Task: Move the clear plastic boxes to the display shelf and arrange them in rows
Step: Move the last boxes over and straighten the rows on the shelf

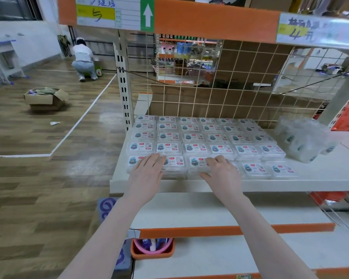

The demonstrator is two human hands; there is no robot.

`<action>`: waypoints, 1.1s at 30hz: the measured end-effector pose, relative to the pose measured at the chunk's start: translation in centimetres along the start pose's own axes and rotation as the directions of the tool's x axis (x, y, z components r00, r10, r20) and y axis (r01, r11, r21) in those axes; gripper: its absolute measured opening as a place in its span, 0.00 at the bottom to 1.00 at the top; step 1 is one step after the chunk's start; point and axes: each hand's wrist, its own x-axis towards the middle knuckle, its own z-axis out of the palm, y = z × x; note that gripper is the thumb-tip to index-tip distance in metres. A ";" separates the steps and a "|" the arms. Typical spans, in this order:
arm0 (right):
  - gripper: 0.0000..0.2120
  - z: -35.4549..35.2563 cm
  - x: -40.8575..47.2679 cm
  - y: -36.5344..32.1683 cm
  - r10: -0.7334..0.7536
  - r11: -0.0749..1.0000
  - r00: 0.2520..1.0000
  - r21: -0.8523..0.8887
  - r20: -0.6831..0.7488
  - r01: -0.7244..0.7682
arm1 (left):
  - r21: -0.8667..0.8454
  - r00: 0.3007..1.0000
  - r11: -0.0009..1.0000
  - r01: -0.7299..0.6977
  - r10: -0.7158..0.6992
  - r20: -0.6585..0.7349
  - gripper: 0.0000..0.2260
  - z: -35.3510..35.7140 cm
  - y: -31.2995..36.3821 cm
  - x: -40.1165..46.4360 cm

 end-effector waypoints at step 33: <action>0.17 -5.2 -17.0 39.6 0.376 0.924 0.877 0.049 -0.298 -0.379 | -0.184 0.942 0.978 0.093 -0.027 0.334 0.28 2.9 39.6 8.5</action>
